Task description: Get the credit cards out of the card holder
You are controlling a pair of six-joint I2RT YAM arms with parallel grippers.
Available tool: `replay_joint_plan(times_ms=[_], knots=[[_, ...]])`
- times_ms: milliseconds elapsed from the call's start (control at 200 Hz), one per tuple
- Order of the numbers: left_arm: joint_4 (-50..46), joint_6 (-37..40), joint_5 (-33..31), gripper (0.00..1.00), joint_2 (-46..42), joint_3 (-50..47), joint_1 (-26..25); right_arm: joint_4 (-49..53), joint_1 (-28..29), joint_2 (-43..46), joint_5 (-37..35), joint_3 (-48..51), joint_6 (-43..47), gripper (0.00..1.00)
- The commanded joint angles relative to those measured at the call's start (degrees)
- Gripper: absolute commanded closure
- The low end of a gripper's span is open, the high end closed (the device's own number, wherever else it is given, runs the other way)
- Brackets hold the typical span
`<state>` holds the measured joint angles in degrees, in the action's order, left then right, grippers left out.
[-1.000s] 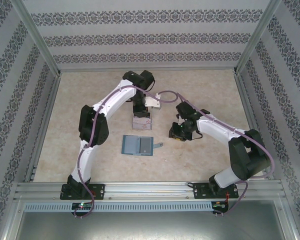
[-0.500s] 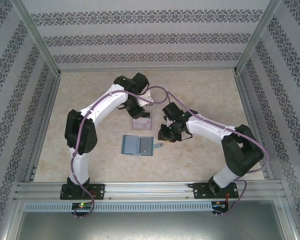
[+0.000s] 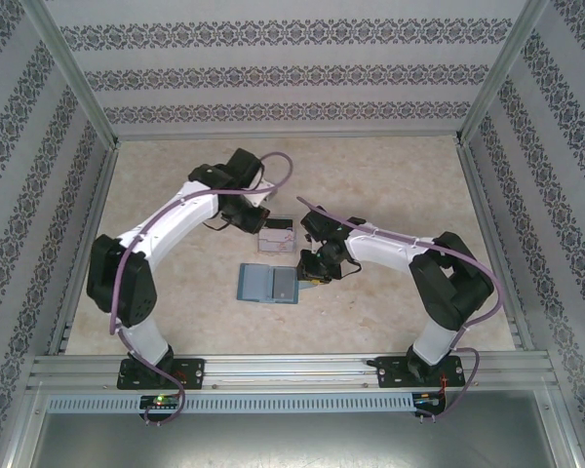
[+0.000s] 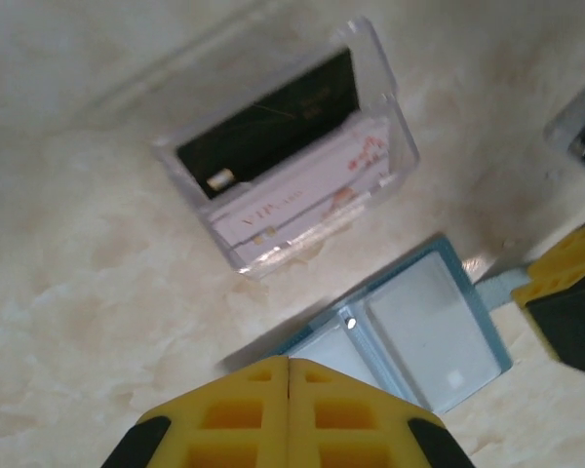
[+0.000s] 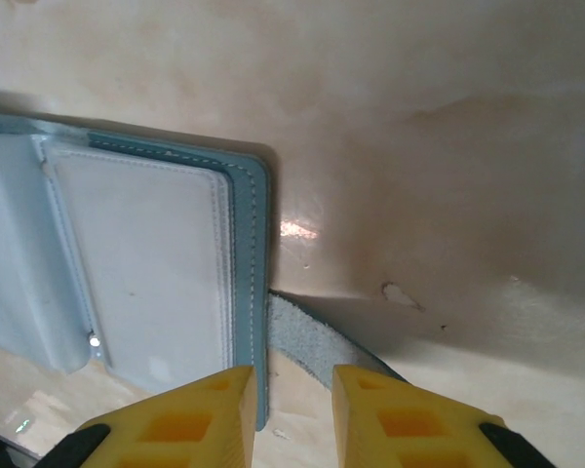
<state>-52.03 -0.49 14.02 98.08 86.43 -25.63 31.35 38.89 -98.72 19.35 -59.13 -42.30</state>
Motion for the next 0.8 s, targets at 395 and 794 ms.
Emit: replay_joint_plan(times_ms=[395,794], knots=[[7.14,-11.65,-4.49,1.0,-8.28,-5.8,9.01,-0.11,0.52,-3.11,-1.62,0.49,-0.93,0.73],[14.33,-16.84,14.89,1.0,-14.29,-13.13,20.02,0.64,0.48,-2.45,-2.39,0.58,-1.14,0.73]])
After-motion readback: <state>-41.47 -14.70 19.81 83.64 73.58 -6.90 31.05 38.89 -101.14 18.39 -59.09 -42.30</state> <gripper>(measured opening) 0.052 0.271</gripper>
